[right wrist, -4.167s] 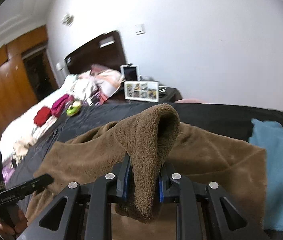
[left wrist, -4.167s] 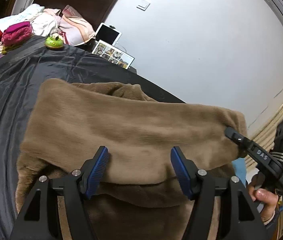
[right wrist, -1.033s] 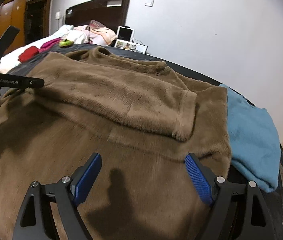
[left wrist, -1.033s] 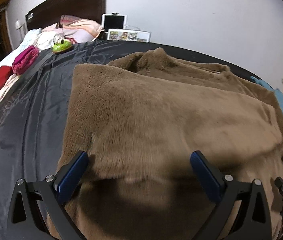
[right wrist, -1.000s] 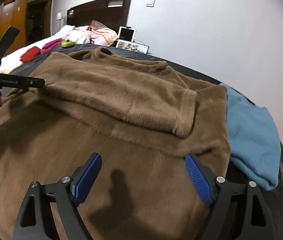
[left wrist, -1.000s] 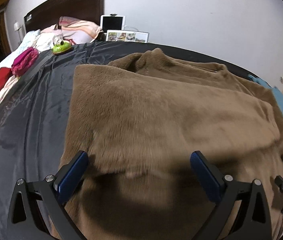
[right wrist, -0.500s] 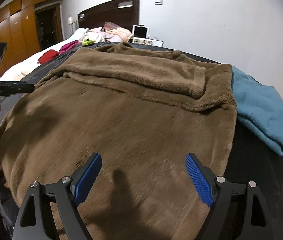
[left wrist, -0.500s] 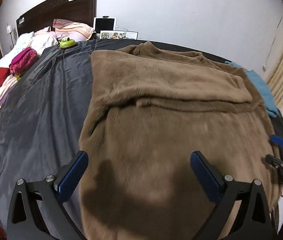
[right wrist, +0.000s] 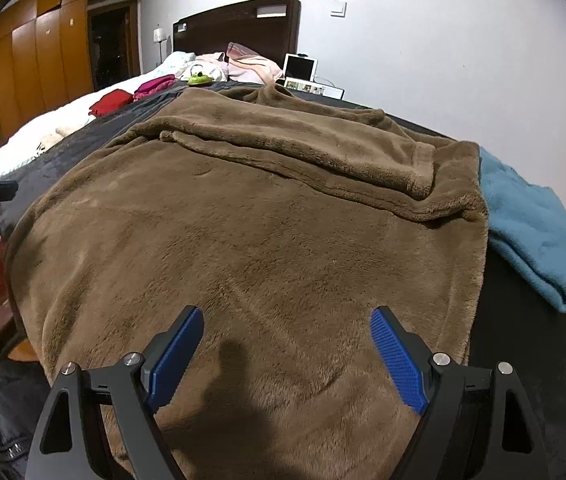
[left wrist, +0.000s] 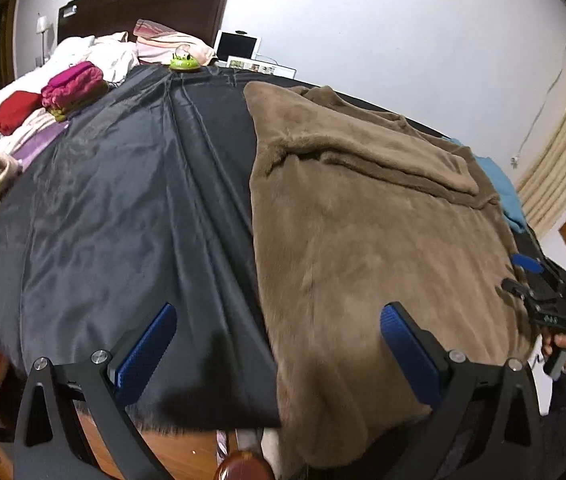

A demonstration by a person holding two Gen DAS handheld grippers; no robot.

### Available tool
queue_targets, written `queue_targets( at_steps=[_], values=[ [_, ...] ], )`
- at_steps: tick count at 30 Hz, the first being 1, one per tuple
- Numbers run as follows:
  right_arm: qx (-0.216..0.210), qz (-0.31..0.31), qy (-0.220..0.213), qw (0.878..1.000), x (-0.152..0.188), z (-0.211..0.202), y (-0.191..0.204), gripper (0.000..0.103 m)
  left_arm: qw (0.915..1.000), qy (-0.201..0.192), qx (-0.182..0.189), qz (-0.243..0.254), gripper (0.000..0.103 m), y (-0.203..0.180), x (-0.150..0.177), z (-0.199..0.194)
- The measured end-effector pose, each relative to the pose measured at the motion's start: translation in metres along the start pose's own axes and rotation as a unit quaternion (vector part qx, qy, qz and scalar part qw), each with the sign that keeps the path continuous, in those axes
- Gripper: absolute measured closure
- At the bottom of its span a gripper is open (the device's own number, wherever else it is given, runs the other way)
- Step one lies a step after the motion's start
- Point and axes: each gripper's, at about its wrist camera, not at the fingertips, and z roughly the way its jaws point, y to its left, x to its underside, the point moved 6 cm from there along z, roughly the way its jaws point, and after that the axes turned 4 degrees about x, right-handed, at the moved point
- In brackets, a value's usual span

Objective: Fold clothes
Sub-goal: 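Grasp the brown sweatshirt hem with both grippers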

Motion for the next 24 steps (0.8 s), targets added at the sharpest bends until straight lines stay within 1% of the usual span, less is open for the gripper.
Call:
queue_targets(
  at_steps=[7,11,16,19,24],
  values=[
    [0.003,0.015,-0.003,1.000,0.014,-0.020,-0.008,0.016,0.9999,0.004,0.010,0.008,0.001,0.000,0.029,-0.012],
    [-0.001,0.029,0.009,1.000,0.033,-0.029,-0.011,0.016,0.9996,0.013,0.016,0.021,0.001,-0.005,0.042,-0.012],
    [0.001,0.027,0.019,0.999,0.058,-0.049,-0.011,0.016,0.9982,0.023,0.030,0.046,0.001,-0.013,0.062,-0.016],
    [-0.002,0.027,0.023,0.999,0.073,-0.063,-0.011,0.016,0.9966,0.027,0.053,0.057,0.001,-0.020,0.072,-0.018],
    [-0.007,0.034,0.031,0.999,0.093,-0.077,-0.012,0.016,0.9899,0.048,0.113,0.070,0.001,-0.034,0.092,-0.013]
  ],
)
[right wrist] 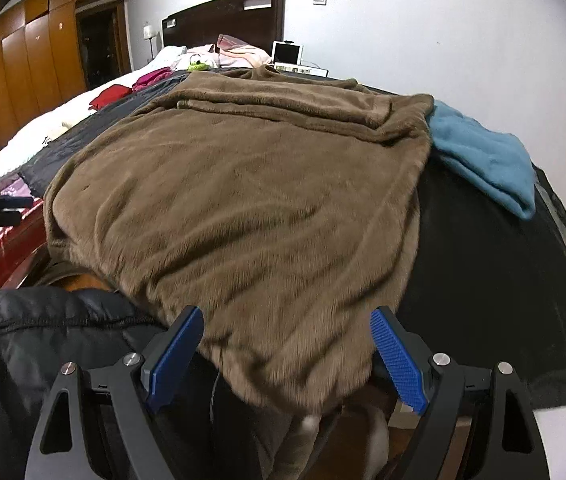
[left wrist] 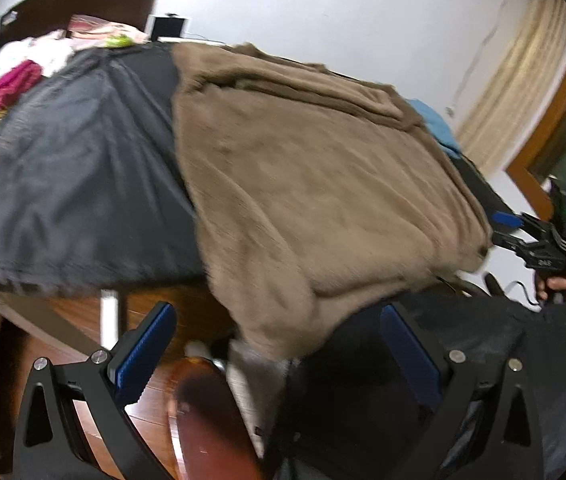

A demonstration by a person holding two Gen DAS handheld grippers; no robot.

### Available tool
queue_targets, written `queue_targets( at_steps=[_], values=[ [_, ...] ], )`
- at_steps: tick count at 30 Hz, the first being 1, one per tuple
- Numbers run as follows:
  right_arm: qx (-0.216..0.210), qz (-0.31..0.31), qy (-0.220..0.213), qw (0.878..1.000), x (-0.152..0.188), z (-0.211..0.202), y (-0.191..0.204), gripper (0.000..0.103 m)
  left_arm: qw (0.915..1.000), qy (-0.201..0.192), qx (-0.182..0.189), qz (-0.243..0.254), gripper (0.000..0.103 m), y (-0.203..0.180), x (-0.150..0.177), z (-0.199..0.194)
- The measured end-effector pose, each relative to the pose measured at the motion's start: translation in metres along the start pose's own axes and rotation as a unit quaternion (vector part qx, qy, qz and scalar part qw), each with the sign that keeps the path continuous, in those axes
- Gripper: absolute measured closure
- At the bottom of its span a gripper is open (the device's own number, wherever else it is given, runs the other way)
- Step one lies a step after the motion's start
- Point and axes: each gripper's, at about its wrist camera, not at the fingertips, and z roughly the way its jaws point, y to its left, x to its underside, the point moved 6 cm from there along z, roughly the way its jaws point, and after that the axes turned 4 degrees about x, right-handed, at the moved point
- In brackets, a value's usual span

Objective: Fold clothes
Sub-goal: 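Grasp the brown sweatshirt hem with both grippers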

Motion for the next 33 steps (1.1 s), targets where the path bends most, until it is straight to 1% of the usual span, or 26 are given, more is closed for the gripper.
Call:
queue_targets(
  at_steps=[2,6,11,13,17,20,24,29,33],
  values=[
    [-0.002,0.004,0.003,1.000,0.008,-0.004,-0.001,0.016,0.9998,0.005,0.017,0.004,0.001,-0.004,0.005,0.005],
    [-0.021,0.018,0.008,1.000,0.017,-0.003,-0.002,0.016,0.9989,0.016,0.045,0.004,0.001,-0.004,0.012,0.017],
    [-0.046,0.030,0.025,0.998,0.026,0.001,-0.003,0.016,0.9976,0.027,0.061,-0.019,0.001,0.007,0.013,0.033],
    [-0.059,0.034,0.038,0.997,0.032,0.005,-0.003,0.016,0.9966,0.029,0.073,-0.026,0.001,0.010,0.012,0.039],
    [-0.071,0.043,0.054,0.995,0.041,0.015,-0.006,0.016,0.9936,0.032,0.099,-0.046,0.001,0.018,0.007,0.051],
    [-0.075,0.066,0.065,0.993,0.045,0.028,-0.014,0.016,0.9919,0.037,0.101,-0.067,0.001,0.026,0.006,0.057],
    [-0.085,0.100,0.077,0.988,0.051,0.041,-0.027,0.016,0.9904,0.036,0.107,-0.079,0.001,0.030,0.006,0.061],
    [-0.118,0.135,0.067,0.982,0.047,0.048,-0.036,0.016,0.9884,0.032,0.120,-0.087,0.001,0.031,0.004,0.063],
    [-0.152,0.149,0.045,0.976,0.038,0.052,-0.037,0.016,0.9879,0.022,0.134,-0.075,0.001,0.024,-0.001,0.062]
  ],
)
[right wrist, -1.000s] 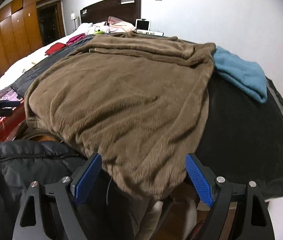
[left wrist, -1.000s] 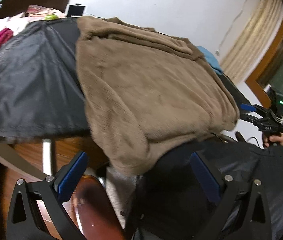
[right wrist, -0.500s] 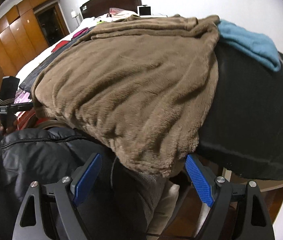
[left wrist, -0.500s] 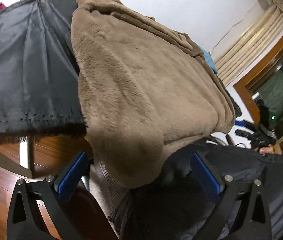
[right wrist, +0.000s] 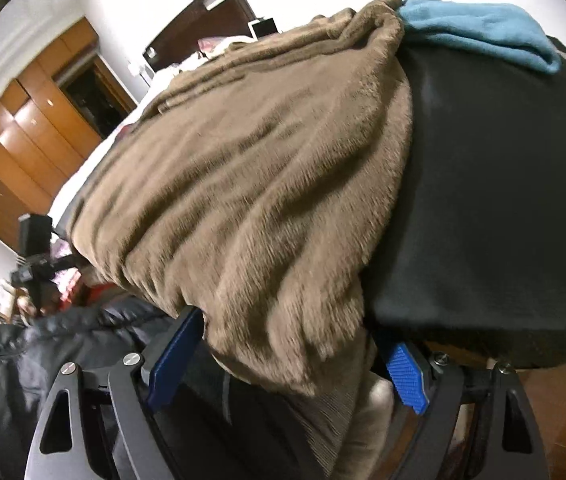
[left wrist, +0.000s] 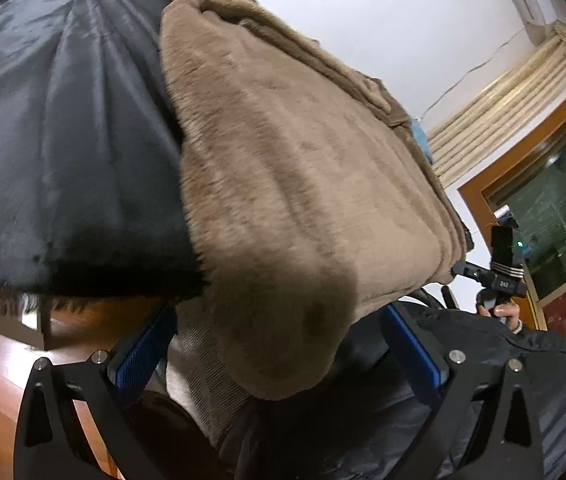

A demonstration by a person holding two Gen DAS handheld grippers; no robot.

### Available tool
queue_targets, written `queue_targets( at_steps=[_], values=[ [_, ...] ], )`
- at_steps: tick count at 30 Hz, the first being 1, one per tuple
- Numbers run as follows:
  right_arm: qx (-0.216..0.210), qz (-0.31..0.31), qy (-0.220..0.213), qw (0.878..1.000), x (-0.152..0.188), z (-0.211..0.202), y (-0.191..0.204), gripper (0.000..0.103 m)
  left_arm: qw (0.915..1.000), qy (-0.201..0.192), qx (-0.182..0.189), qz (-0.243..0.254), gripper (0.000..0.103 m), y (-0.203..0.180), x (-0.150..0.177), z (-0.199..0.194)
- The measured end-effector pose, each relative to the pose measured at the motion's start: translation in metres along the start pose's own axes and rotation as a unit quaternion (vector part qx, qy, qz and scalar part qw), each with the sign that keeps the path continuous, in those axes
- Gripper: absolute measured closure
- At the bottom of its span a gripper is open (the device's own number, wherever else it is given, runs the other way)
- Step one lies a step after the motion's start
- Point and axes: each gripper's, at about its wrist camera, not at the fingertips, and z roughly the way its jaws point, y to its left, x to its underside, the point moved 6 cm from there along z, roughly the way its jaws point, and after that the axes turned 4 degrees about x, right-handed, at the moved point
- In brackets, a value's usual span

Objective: Fold clothes

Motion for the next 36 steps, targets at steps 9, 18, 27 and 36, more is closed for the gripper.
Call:
queue_targets(
  at_steps=[9,18,27,36],
  values=[
    [-0.010,-0.047,0.000,0.999,0.004,0.001,0.017,0.065,0.9992,0.039,0.007,0.007,0.039,-0.010,0.006,0.017],
    [-0.060,-0.134,-0.020,0.989,0.001,-0.021,0.046,0.075,0.9976,0.058,0.002,0.038,0.078,-0.035,0.012,0.010],
    [-0.177,-0.100,-0.157,0.967,-0.038,-0.081,0.060,0.075,0.9955,-0.019,0.043,0.082,0.080,-0.084,-0.014,-0.042],
    [-0.160,-0.066,-0.251,0.953,-0.100,-0.107,0.058,0.076,0.9884,-0.123,0.032,0.083,0.080,-0.097,-0.073,-0.091]
  ],
)
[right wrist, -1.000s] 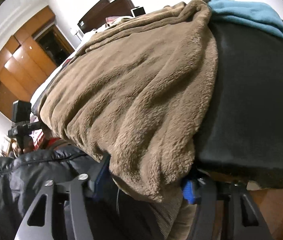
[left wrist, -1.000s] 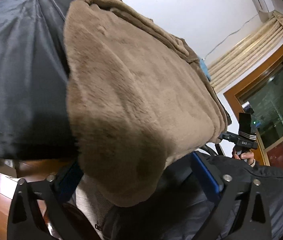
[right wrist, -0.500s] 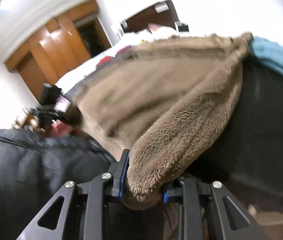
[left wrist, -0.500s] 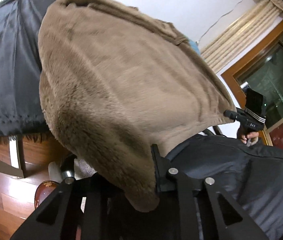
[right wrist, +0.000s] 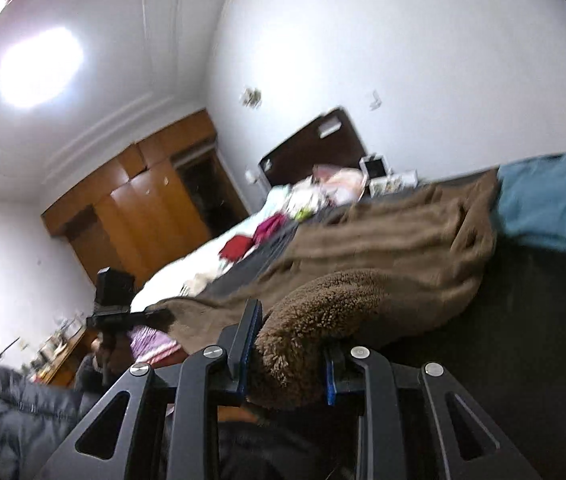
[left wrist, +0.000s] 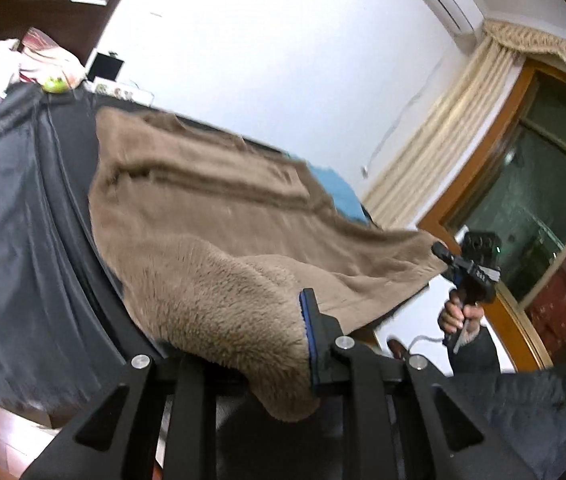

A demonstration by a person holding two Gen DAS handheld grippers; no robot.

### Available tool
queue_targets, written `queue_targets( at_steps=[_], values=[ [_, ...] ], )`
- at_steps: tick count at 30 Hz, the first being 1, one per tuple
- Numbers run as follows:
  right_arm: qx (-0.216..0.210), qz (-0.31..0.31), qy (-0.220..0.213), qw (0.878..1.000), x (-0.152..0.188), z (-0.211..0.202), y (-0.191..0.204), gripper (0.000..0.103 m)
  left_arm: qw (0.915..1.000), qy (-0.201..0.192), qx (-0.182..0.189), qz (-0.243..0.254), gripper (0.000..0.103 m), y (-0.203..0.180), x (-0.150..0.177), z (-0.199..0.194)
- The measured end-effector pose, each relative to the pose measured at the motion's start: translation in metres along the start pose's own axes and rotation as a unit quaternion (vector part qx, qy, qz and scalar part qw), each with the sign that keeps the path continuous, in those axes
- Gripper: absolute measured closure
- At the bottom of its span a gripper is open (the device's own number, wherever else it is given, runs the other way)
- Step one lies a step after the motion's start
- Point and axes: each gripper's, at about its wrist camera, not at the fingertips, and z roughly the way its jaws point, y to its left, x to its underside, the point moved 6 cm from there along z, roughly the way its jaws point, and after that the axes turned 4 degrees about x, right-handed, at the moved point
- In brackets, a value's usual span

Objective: Fold clothes

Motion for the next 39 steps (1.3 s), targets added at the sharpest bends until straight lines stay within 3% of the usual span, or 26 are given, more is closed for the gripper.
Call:
queue_targets(
  at_steps=[6,10,23,39],
  values=[
    [0.051,-0.021,-0.016,0.998,-0.033,0.025,-0.002,0.076,0.9992,-0.034,-0.006,-0.021,0.080,0.014,-0.038,0.002],
    [0.071,0.000,-0.018,0.997,-0.047,0.040,-0.012,0.076,0.9984,-0.046,-0.008,-0.033,0.080,0.025,-0.061,0.008],
    [0.157,-0.005,-0.019,0.987,-0.088,0.074,-0.045,0.077,0.9985,-0.042,-0.026,-0.024,0.080,0.038,-0.116,0.037],
    [0.261,-0.057,-0.094,0.959,-0.179,0.106,-0.069,0.077,0.9966,-0.071,-0.041,-0.006,0.080,0.054,-0.228,0.090]
  ],
)
